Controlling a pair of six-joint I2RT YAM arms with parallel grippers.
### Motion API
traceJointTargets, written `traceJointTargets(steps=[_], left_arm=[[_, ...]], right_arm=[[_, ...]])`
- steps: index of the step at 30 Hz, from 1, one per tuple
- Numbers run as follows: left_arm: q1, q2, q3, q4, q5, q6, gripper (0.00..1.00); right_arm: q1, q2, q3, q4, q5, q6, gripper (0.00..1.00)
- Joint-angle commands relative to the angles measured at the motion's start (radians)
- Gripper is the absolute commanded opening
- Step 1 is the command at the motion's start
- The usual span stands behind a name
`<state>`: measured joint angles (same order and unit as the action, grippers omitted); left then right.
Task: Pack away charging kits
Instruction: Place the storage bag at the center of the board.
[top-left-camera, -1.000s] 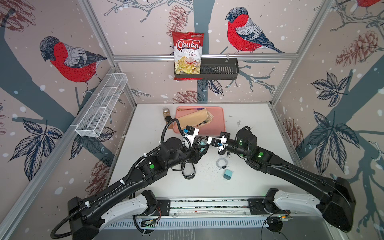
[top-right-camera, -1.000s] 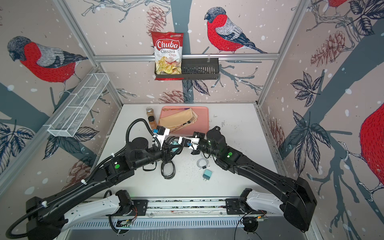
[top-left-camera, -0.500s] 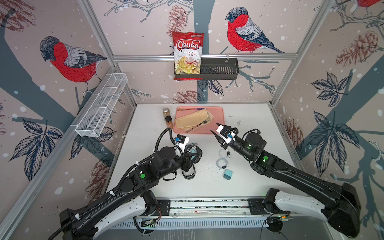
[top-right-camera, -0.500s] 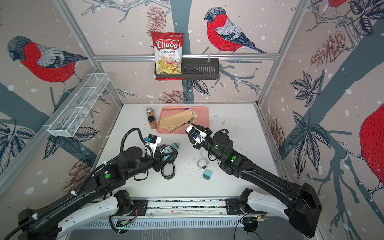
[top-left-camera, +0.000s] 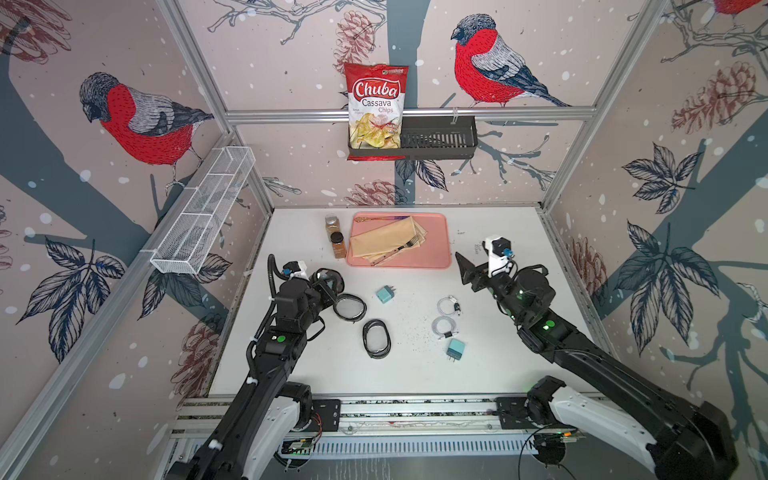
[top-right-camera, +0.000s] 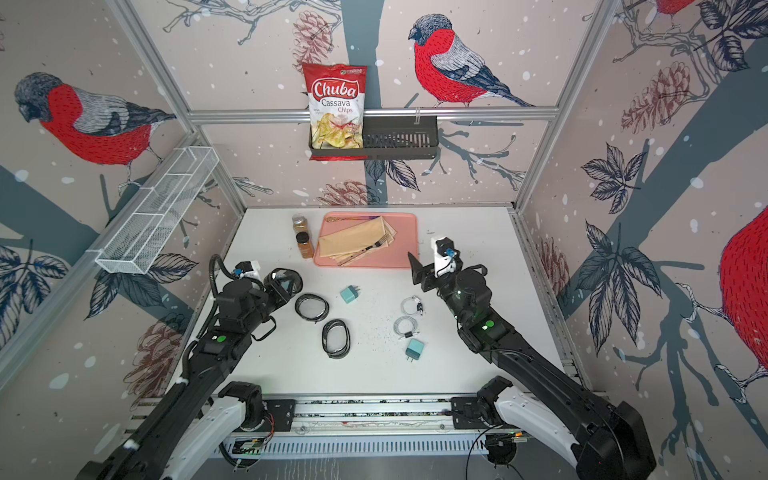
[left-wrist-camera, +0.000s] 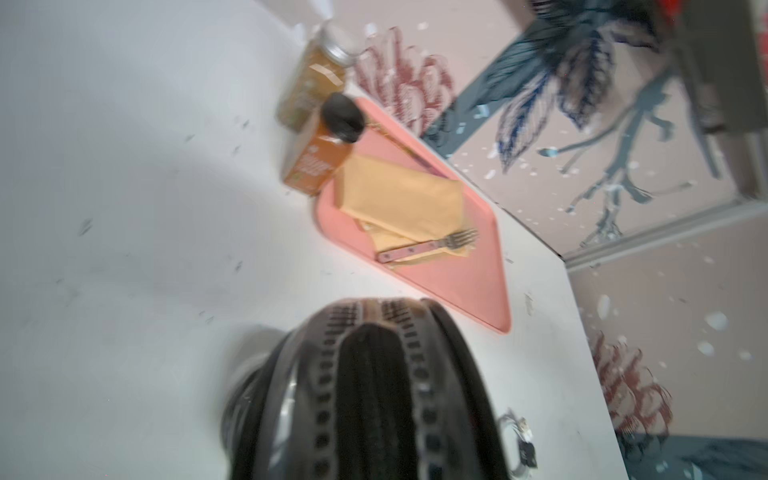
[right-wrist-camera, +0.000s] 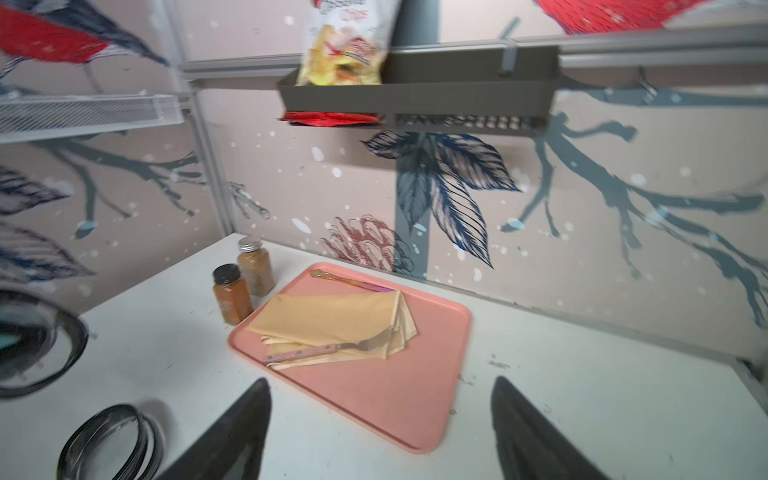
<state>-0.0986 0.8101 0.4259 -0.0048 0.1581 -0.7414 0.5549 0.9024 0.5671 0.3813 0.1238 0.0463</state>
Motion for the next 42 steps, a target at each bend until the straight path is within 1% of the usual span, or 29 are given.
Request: traceJointTargets(steps=[1, 4, 5, 7, 8, 11, 15, 17, 20, 23, 25, 28, 30, 32, 33, 35, 36, 39, 40, 42], left_arm=[[0.039, 0.056, 0.001, 0.174, 0.023, -0.08, 0.0], [0.046, 0.088, -0.02, 0.21, -0.116, -0.083, 0.0], [0.059, 0.099, -0.039, 0.245, -0.142, -0.09, 0.0], [0.092, 0.128, -0.065, 0.311, -0.154, -0.107, 0.0], [0.106, 0.149, -0.07, 0.342, -0.15, -0.116, 0.0], [0.126, 0.24, -0.069, 0.435, -0.133, -0.135, 0.0], [0.131, 0.362, -0.05, 0.513, -0.156, -0.154, 0.0], [0.132, 0.408, -0.058, 0.562, -0.184, -0.17, 0.0], [0.138, 0.475, -0.057, 0.624, -0.187, -0.18, 0.0], [0.147, 0.546, -0.056, 0.641, -0.168, -0.217, 0.0], [0.149, 0.595, -0.07, 0.688, -0.158, -0.242, 0.0], [0.159, 0.685, -0.061, 0.728, -0.113, -0.265, 0.0], [0.168, 0.728, -0.045, 0.722, -0.091, -0.275, 0.0], [0.178, 0.75, -0.02, 0.672, -0.075, -0.279, 0.01], [0.179, 0.751, -0.014, 0.642, -0.084, -0.281, 0.1], [0.178, 0.737, -0.016, 0.608, -0.101, -0.294, 0.46], [0.178, 0.726, -0.023, 0.591, -0.11, -0.304, 0.57], [0.179, 0.664, -0.034, 0.489, -0.157, -0.331, 0.8], [0.179, 0.636, -0.025, 0.419, -0.179, -0.337, 0.95], [0.179, 0.59, 0.005, 0.281, -0.219, -0.326, 0.97]], right_arm=[[-0.135, -0.004, -0.034, -0.041, -0.064, 0.202, 1.0], [-0.246, 0.021, -0.079, -0.049, 0.008, 0.288, 1.0], [-0.29, 0.033, -0.097, -0.04, -0.012, 0.322, 1.0], [-0.365, 0.055, -0.133, -0.005, -0.09, 0.361, 1.0], [-0.394, 0.064, -0.153, 0.018, -0.111, 0.374, 1.0], [-0.444, 0.083, -0.207, 0.087, -0.092, 0.399, 1.0], [-0.447, 0.103, -0.288, 0.205, -0.016, 0.412, 0.99], [-0.442, 0.106, -0.3, 0.225, 0.011, 0.42, 1.0], [-0.423, 0.094, -0.331, 0.26, 0.078, 0.434, 1.0], [-0.42, 0.071, -0.353, 0.28, 0.082, 0.434, 1.0], [-0.42, 0.05, -0.372, 0.292, 0.097, 0.44, 0.99], [-0.419, 0.023, -0.397, 0.313, 0.095, 0.44, 0.99], [-0.418, 0.019, -0.403, 0.32, 0.09, 0.439, 1.0], [-0.418, 0.024, -0.401, 0.323, 0.086, 0.437, 1.0], [-0.418, 0.027, -0.4, 0.323, 0.085, 0.438, 0.99], [-0.416, 0.034, -0.396, 0.326, 0.082, 0.436, 1.0], [-0.416, 0.037, -0.395, 0.329, 0.082, 0.437, 0.99], [-0.416, 0.051, -0.389, 0.33, 0.08, 0.434, 0.99], [-0.416, 0.056, -0.385, 0.329, 0.075, 0.432, 1.0], [-0.415, 0.066, -0.38, 0.329, 0.068, 0.429, 0.99]])
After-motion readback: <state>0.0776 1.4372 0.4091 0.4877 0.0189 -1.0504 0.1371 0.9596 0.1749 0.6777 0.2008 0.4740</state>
